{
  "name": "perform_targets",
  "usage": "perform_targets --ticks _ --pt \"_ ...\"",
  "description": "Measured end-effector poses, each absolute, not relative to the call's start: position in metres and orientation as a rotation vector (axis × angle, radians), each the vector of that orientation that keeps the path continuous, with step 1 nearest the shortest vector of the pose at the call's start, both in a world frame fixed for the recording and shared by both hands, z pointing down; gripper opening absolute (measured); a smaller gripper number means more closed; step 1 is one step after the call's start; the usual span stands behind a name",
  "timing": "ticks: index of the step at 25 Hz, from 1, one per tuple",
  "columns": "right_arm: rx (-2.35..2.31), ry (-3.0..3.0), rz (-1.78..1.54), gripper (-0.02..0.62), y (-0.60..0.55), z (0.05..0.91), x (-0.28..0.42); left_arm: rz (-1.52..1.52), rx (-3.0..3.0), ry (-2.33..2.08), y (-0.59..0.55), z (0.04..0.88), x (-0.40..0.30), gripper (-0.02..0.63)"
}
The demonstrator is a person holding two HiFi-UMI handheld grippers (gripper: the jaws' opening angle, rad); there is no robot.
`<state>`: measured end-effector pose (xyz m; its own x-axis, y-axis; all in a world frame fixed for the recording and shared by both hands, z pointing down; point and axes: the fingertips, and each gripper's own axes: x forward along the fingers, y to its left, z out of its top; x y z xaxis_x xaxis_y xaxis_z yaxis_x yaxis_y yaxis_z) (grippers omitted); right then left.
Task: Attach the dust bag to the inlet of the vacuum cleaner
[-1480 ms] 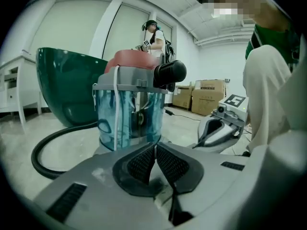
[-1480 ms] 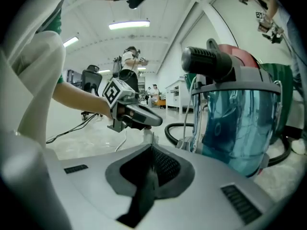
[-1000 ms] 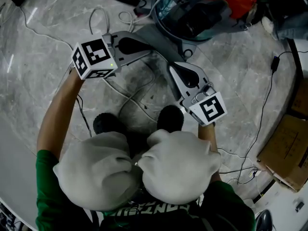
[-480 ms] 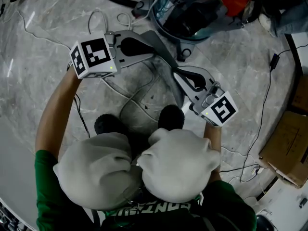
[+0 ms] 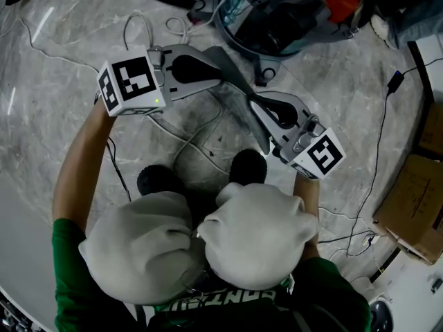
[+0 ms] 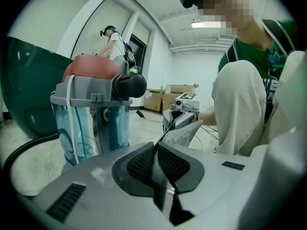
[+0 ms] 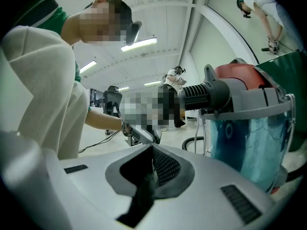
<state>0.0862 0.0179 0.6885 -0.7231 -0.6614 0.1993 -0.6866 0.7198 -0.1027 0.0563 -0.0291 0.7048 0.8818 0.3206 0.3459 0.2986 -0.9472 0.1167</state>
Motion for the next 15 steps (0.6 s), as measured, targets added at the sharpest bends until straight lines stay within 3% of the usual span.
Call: perform_targets --ticks 15 --pt "1.438 -2.717 0.132 0.014 -0.007 0.606 0.088 0.436 3.103 0.573 -0.049 0.618 0.052 0.017"
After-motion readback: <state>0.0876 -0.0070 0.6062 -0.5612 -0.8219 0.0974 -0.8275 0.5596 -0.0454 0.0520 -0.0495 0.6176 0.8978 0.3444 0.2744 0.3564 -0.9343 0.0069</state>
